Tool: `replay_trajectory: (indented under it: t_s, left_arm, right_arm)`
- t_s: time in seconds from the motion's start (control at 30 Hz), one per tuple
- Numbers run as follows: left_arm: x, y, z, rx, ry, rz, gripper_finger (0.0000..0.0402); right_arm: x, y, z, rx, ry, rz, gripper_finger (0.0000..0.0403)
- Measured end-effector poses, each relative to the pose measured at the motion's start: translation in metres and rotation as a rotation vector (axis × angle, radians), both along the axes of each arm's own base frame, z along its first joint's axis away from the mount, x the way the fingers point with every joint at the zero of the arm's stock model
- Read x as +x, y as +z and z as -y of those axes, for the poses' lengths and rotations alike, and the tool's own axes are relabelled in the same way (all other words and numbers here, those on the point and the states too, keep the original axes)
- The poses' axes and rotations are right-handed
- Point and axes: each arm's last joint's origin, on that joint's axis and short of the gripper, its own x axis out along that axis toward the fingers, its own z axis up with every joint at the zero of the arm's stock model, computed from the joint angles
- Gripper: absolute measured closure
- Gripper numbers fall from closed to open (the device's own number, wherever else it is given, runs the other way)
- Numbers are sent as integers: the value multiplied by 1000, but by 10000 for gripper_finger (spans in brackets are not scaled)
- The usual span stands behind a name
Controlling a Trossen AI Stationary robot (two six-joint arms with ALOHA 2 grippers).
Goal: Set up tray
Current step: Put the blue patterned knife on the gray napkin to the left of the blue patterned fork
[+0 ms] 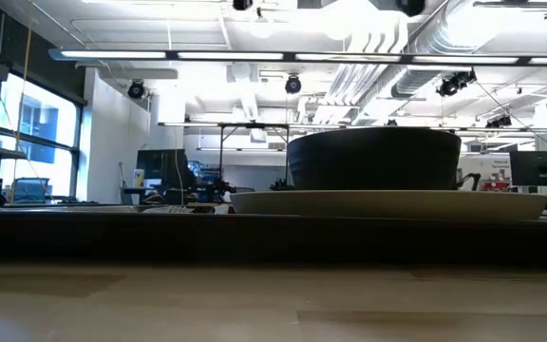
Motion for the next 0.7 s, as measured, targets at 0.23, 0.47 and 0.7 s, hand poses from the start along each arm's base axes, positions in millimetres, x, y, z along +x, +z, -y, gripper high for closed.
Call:
replay_trajectory:
  t_s: [0.23,0.47,0.7]
  left_arm:
    - [3,-2,0,0,2,5,245]
    - [3,2,-2,104,72,49,245]
    - [3,9,-1,140,17,133,245]
  right_arm:
    - [28,10,3,-26,61,95,382]
    - [39,12,8,-17,98,166,382]
    - [40,14,11,-16,114,179,382]
